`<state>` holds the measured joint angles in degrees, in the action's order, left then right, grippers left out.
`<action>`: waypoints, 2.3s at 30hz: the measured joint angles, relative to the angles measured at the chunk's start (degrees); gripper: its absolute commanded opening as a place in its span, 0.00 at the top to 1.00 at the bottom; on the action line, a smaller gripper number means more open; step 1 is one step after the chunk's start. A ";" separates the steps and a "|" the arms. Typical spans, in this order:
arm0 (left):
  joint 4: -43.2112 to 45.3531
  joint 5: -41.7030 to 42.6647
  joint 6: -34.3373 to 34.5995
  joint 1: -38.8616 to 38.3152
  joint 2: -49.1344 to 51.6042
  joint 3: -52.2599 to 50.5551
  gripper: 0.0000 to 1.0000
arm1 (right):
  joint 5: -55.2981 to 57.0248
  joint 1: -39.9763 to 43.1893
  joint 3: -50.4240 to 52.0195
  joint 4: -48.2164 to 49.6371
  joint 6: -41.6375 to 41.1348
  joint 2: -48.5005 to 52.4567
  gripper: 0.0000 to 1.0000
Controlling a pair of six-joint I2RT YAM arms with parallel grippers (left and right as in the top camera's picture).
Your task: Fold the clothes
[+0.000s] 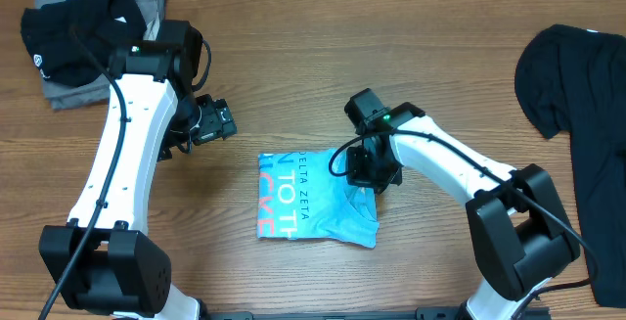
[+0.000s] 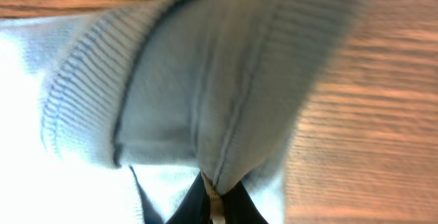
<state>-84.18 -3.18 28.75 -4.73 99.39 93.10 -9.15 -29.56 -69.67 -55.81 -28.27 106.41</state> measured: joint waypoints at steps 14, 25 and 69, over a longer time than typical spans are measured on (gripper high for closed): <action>0.24 -0.02 0.00 0.00 0.00 0.00 0.00 | 4.13 1.14 -5.01 -13.00 0.00 0.07 0.92; 0.24 -0.02 0.00 0.00 0.00 0.00 0.00 | 10.49 1.33 -4.98 -14.95 0.37 0.07 0.35; 36.54 42.32 -24.20 -9.31 0.00 -33.40 0.00 | -19.63 34.34 -10.45 -20.15 21.16 0.11 0.00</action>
<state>-47.64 39.13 4.56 -14.04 99.39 59.70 -28.77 4.78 -80.12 -75.96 -7.11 106.52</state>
